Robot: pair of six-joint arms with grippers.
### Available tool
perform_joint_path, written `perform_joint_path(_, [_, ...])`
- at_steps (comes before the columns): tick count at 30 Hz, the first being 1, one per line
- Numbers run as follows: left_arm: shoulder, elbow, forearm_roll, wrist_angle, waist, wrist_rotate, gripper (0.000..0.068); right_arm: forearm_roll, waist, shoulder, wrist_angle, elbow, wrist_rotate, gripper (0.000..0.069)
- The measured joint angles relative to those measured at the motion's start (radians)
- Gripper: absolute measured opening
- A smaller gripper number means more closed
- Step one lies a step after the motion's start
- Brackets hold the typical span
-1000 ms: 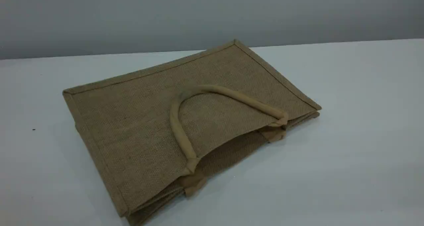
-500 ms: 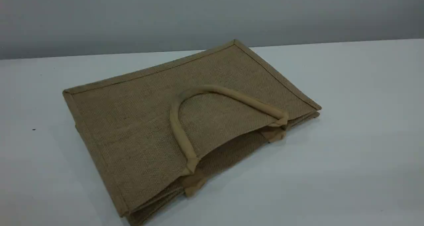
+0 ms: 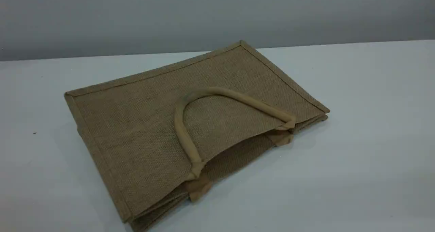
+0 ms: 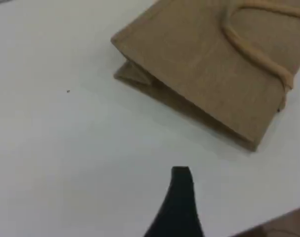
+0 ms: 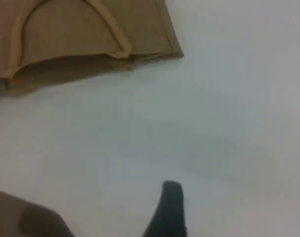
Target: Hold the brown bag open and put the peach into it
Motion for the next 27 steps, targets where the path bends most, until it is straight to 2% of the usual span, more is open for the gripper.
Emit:
perform_joint_path(5, [0.000,0.034,0.000,-0.055,0.000,-0.087,0.0582,0.000,0.000,0.000,0.000,0.000,0.000,0.0584])
perform_joint_path(27, [0.000,0.032,-0.002,-0.060,0.002,-0.087,0.0582,0.000,-0.001,0.000,0.001,0.000,0.001,0.0584])
